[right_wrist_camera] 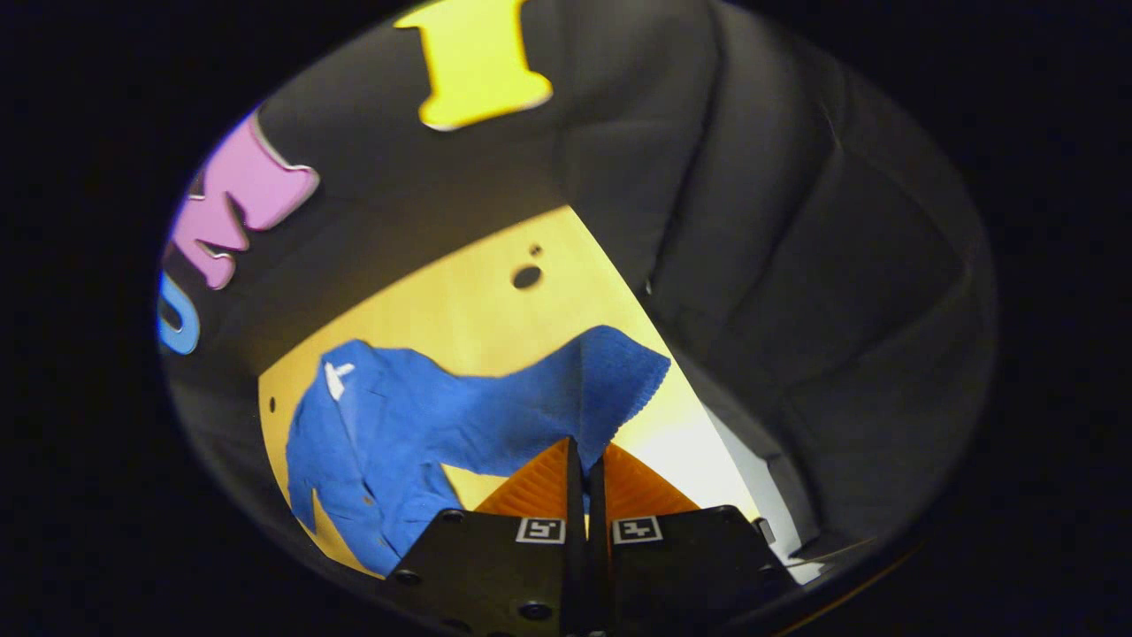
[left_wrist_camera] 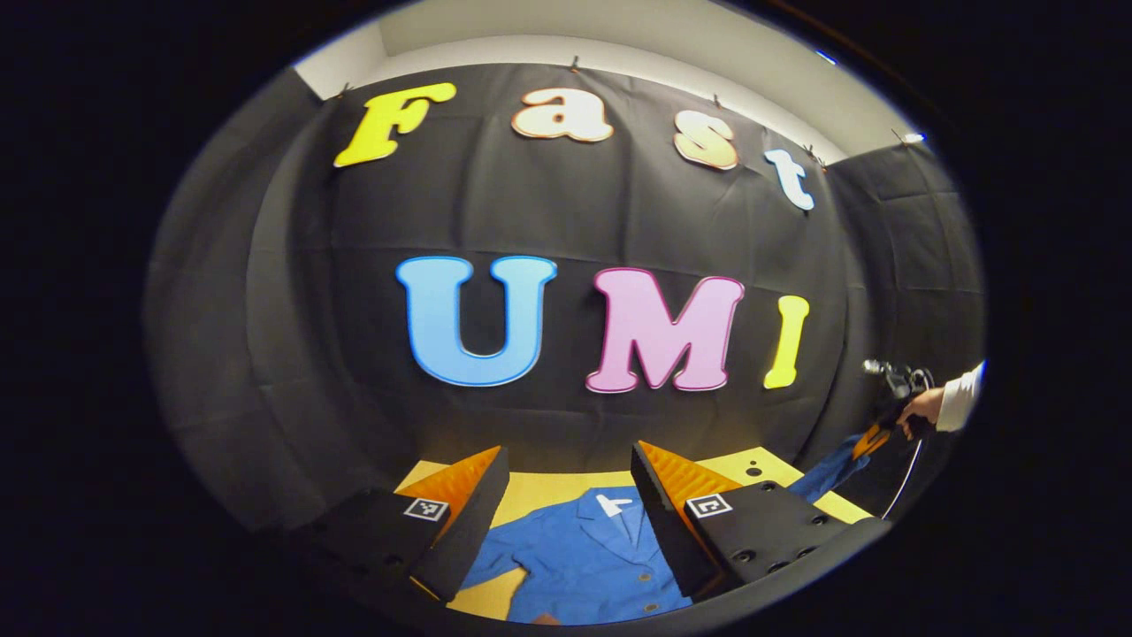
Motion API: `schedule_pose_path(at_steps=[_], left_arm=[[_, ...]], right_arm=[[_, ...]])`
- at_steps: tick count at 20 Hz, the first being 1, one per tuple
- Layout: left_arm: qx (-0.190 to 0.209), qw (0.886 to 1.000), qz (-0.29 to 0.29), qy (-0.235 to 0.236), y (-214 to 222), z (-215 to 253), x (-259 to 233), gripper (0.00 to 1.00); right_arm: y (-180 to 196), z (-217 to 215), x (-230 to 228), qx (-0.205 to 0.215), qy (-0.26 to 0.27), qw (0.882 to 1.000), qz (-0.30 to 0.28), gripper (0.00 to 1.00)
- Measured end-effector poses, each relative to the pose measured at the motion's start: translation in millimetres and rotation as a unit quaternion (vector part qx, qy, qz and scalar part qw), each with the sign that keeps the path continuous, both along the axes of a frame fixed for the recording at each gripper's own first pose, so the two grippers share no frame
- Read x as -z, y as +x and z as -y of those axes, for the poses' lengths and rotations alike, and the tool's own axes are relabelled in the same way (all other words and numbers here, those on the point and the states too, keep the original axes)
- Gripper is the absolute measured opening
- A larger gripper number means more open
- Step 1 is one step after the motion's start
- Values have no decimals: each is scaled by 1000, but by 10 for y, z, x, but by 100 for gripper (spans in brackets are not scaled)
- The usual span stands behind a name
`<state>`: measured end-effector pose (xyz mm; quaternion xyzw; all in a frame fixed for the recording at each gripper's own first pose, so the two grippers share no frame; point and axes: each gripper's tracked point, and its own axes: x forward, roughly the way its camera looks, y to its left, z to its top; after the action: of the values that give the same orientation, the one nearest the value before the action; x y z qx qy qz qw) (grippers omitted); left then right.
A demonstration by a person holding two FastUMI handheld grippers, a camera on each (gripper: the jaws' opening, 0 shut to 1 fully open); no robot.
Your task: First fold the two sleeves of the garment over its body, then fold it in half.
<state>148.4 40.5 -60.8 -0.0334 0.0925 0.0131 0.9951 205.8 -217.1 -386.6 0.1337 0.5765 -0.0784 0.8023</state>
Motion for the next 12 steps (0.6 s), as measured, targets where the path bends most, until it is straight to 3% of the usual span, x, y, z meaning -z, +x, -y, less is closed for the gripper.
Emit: schedule_pose_path(at_steps=[4,6,9,12], left_arm=[[-62,998,-10,-11,-392,-770,208,80],[-95,995,-17,-8,-570,-1083,322,80],[-135,990,-36,-13,-828,-1414,559,80],[-173,983,-64,-16,-1151,-1669,808,80]], right_arm=[[581,-1217,-671,-69,31,995,69,4],[706,-1981,-716,-105,66,989,75,4],[662,-2952,-461,-160,107,979,60,4],[502,-3786,179,-201,125,971,26,5]])
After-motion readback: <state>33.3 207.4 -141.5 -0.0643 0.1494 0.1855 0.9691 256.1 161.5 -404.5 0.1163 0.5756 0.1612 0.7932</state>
